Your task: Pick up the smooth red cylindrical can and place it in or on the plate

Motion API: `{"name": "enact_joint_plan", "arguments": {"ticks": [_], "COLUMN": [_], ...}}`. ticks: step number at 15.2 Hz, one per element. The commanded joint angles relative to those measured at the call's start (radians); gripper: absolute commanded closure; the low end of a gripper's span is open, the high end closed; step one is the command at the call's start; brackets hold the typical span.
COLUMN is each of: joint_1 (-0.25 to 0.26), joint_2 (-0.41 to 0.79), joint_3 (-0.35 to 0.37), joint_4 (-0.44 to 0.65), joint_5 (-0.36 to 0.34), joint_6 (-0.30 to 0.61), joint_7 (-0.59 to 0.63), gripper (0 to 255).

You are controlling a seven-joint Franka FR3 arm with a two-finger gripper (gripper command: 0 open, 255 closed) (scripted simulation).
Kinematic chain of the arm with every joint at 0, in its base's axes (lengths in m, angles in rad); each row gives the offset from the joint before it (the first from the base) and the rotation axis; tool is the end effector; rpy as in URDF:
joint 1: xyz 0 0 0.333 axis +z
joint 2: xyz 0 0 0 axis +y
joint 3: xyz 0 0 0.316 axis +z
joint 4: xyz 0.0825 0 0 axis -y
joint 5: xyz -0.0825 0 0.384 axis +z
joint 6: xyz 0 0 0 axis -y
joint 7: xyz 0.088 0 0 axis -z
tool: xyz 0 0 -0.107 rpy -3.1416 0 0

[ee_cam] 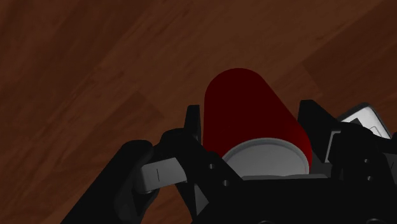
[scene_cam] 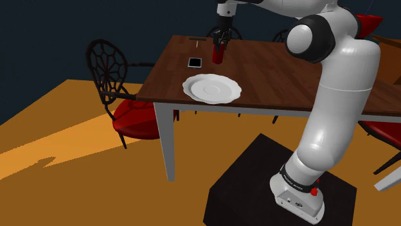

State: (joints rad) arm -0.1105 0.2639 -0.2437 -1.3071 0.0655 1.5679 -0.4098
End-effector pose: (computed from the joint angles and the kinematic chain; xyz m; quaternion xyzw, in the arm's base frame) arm 0.6024 -0.1921 0.5957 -0.9995 -0.0321 -0.0025 0.0004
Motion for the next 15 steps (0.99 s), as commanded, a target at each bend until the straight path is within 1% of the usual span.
{"name": "enact_joint_plan", "arguments": {"ticks": [1, 9, 12, 15], "joint_1": [-0.002, -0.019, -0.030, -0.046], "joint_2": [0.005, 0.064, 0.099, 0.148], "joint_3": [0.000, -0.002, -0.003, -0.002], "joint_4": [0.019, 0.217, 0.313, 0.434], "joint_5": [0.001, 0.016, 0.026, 0.039], "joint_6": [-0.016, -0.155, -0.217, -0.290], "joint_7": [0.000, -0.004, -0.006, -0.007], "gripper": [255, 255, 255, 255]}}
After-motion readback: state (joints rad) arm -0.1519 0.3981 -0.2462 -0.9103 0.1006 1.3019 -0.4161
